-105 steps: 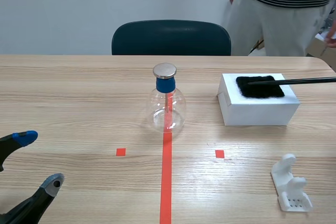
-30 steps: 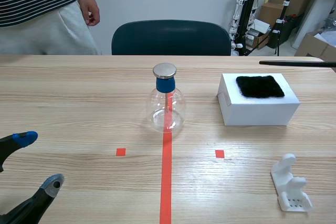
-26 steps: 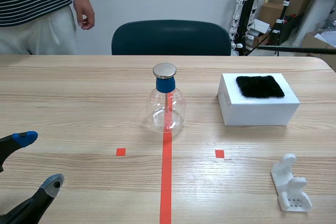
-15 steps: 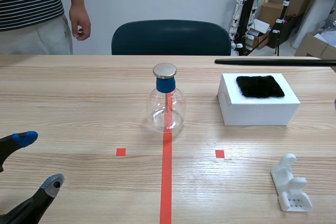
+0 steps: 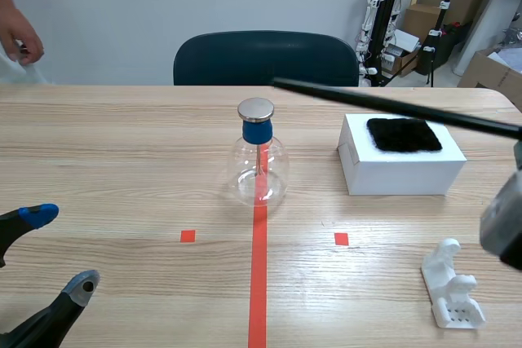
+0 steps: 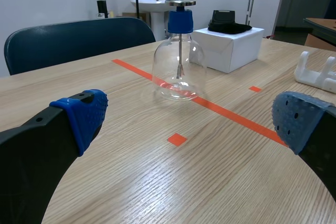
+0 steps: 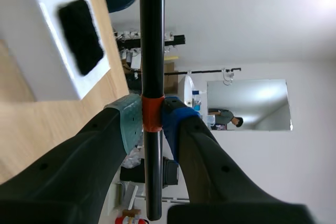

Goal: Do the electroscope experiment. rub the rod on the fur

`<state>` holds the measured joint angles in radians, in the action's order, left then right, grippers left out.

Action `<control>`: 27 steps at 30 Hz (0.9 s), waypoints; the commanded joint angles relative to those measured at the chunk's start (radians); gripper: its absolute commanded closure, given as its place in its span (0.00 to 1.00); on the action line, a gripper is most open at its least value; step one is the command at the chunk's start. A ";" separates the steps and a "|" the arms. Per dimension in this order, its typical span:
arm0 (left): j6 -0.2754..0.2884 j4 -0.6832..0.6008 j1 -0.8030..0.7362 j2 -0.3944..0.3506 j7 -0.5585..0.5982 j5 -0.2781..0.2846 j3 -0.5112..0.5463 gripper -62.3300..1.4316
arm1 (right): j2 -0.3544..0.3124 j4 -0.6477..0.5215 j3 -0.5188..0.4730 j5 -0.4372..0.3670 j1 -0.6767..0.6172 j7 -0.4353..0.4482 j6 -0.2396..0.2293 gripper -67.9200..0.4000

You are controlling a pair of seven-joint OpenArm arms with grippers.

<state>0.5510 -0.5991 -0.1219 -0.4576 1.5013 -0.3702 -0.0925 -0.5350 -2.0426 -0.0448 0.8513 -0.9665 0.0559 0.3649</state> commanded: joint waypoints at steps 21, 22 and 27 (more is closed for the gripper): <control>0.000 -0.009 0.000 -0.014 0.029 0.011 0.001 0.00 | 0.031 -0.032 -0.016 0.087 -0.193 0.220 0.034 0.99; 0.000 -0.009 0.000 -0.014 0.029 0.011 0.001 0.00 | 0.031 -0.032 -0.016 0.083 -0.195 0.229 0.043 0.99; 0.000 -0.009 0.000 -0.014 0.029 0.011 0.001 0.00 | 0.031 -0.032 -0.016 0.084 -0.197 0.251 0.062 0.99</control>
<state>0.5510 -0.5991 -0.1219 -0.4576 1.5009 -0.3702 -0.0925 -0.4961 -2.0544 -0.0467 0.9421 -1.1618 0.3077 0.4080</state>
